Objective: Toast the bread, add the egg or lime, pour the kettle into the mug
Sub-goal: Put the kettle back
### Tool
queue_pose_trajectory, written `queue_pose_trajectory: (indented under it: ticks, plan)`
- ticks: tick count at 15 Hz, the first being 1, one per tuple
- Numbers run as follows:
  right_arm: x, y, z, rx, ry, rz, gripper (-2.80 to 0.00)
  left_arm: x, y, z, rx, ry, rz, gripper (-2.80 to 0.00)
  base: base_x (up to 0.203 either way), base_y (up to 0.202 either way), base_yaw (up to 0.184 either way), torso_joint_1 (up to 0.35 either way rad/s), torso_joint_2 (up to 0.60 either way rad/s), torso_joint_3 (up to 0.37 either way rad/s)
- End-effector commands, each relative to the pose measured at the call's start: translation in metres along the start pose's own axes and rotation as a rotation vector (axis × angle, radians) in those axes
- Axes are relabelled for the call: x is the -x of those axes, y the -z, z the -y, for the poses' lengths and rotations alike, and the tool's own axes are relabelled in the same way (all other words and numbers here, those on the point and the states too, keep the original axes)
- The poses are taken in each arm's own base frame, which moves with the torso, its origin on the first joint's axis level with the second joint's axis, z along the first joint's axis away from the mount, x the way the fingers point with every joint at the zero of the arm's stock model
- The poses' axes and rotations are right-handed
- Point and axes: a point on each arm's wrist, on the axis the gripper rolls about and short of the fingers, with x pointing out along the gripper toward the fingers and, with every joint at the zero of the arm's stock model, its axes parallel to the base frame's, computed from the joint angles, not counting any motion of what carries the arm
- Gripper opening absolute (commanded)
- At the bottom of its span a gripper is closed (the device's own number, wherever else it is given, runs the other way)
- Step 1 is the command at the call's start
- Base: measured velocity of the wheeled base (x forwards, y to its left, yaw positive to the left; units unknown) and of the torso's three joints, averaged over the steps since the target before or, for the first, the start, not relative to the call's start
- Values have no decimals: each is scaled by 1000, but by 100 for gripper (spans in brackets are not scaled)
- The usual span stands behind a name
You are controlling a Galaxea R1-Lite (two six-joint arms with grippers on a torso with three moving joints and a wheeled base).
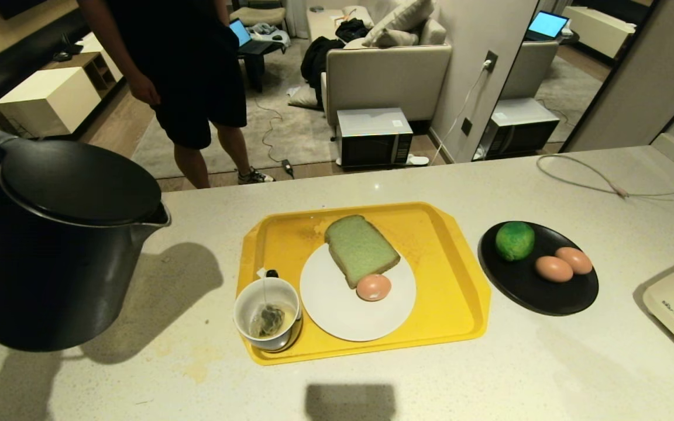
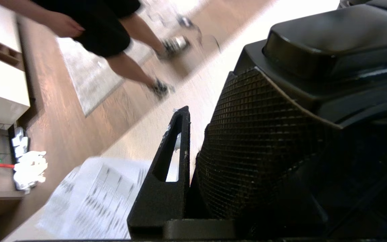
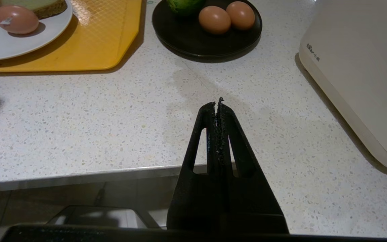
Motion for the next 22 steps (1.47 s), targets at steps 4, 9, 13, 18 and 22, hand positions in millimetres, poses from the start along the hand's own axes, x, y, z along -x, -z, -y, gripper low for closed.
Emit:
queue_pose_trajectory:
  ticks: [4, 9, 13, 18, 22]
  plan:
    - [0, 0, 0, 0, 0, -2, -280, -48, 37, -8, 132, -103, 237, -280, 0, 0, 0, 0, 0, 0]
    - [0, 0, 0, 0, 0, -2, -280, -79, 73, -7, 256, -120, 358, -280, 0, 0, 0, 0, 0, 0]
    - [0, 0, 0, 0, 0, -2, -280, -96, 96, -4, 301, -118, 390, -280, 0, 0, 0, 0, 0, 0]
    - [0, 0, 0, 0, 0, -2, -280, -120, 123, 7, 359, -89, 403, -280, 0, 0, 0, 0, 0, 0]
    - [0, 0, 0, 0, 0, -2, -280, -134, 129, 20, 378, -40, 384, -280, 0, 0, 0, 0, 0, 0]
